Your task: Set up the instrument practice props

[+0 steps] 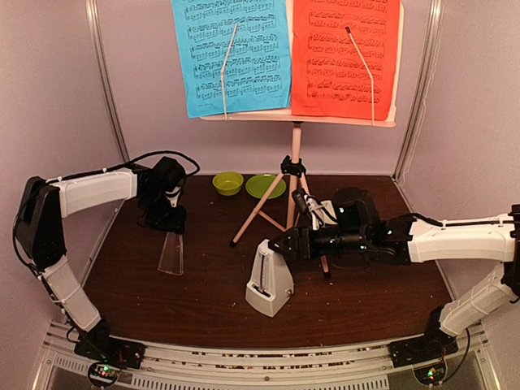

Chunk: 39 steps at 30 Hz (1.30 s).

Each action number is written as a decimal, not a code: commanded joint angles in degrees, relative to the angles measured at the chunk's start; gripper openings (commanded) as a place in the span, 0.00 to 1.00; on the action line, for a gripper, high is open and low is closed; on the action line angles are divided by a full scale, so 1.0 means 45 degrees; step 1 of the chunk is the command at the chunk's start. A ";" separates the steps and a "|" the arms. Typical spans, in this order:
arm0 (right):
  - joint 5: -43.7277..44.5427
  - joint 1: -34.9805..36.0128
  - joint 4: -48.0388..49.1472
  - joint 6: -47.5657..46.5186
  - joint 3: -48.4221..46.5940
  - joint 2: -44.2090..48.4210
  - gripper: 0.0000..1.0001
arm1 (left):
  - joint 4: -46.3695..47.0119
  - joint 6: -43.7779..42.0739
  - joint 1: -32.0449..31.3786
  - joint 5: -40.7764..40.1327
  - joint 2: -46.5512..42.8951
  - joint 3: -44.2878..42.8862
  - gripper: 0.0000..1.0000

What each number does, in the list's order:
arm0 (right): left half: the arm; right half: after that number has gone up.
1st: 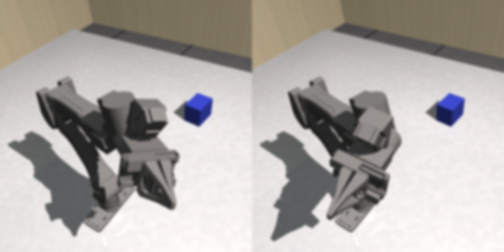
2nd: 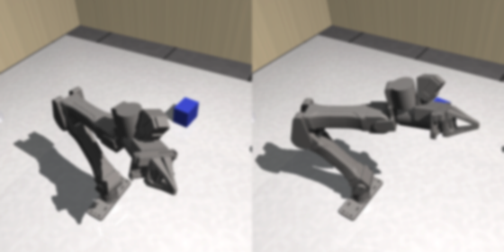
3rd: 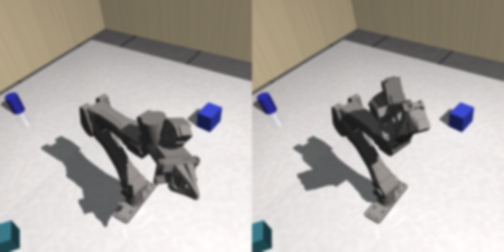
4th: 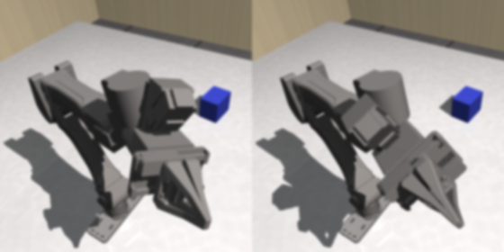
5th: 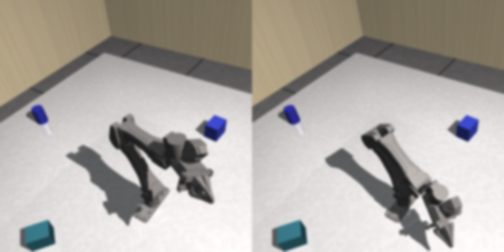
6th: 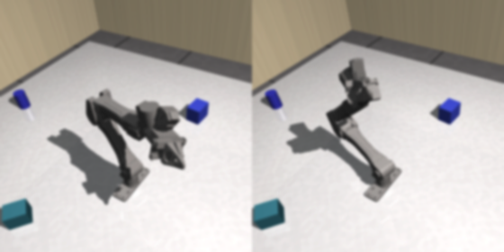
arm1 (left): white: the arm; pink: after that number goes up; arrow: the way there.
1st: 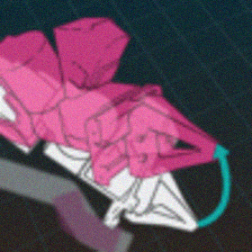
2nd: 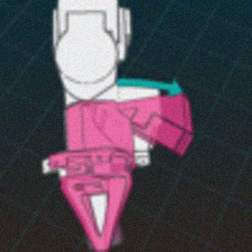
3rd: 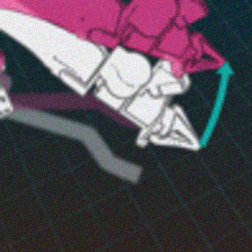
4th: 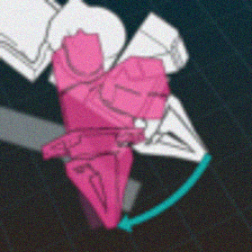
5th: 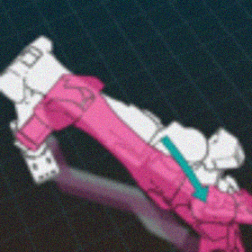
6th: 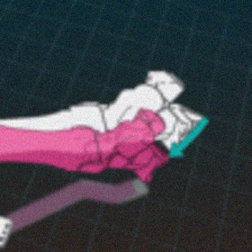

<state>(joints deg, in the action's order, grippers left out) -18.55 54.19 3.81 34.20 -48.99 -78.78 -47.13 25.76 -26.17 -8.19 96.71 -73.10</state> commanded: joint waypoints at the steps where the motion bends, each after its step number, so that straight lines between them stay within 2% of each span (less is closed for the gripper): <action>1: 0.0410 0.0126 -0.3002 -0.0498 0.0223 -0.0797 0.67 | -0.0188 -0.0853 0.0209 -0.0114 0.0494 -0.1110 0.68; 5: 0.0507 0.0125 -0.3291 -0.0572 -0.0231 -0.0698 0.71 | -0.0108 -0.0937 0.0244 -0.0205 0.0168 -0.1380 0.92; 7: 0.0472 0.0127 -0.3463 -0.0587 -0.0610 -0.0663 0.73 | 0.0133 -0.0882 0.0243 -0.0117 -0.0343 -0.1224 0.97; 12: 0.0426 0.0134 -0.3901 -0.0686 -0.1376 -0.0293 0.78 | 0.1705 -0.0624 0.0078 0.1050 -0.2468 0.0556 0.98; 16: 0.0503 0.0124 -0.4429 -0.0789 -0.1843 0.0391 0.83 | 0.2438 -0.0343 -0.0720 0.1373 -0.3726 0.1926 0.97; 21: 0.0988 0.0115 -0.5182 -0.0775 -0.1620 0.1642 0.89 | 0.2837 0.0323 -0.2085 0.1096 -0.4204 0.3087 0.95; 25: 0.1161 0.0116 -0.5467 -0.0693 -0.0478 0.2822 0.92 | 0.3247 0.1013 -0.2779 0.1136 -0.4358 0.3634 0.95; 28: 0.1024 0.0107 -0.4920 -0.0244 0.1048 0.3354 0.85 | 0.3831 0.1306 -0.3332 0.1265 -0.4318 0.3918 0.93; 32: 0.1043 0.0137 -0.3911 0.0427 0.2472 0.3092 0.68 | 0.4745 0.1686 -0.4176 0.1528 -0.3989 0.4138 0.88; 39: 0.1177 0.0144 -0.2167 0.0801 0.3117 0.1670 0.48 | 0.6288 0.2688 -0.5828 0.1766 -0.2782 0.4294 0.76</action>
<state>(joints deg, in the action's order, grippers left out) -14.57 54.43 -13.15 36.38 -34.57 -68.71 -26.04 34.02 -49.58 -1.74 81.08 -55.00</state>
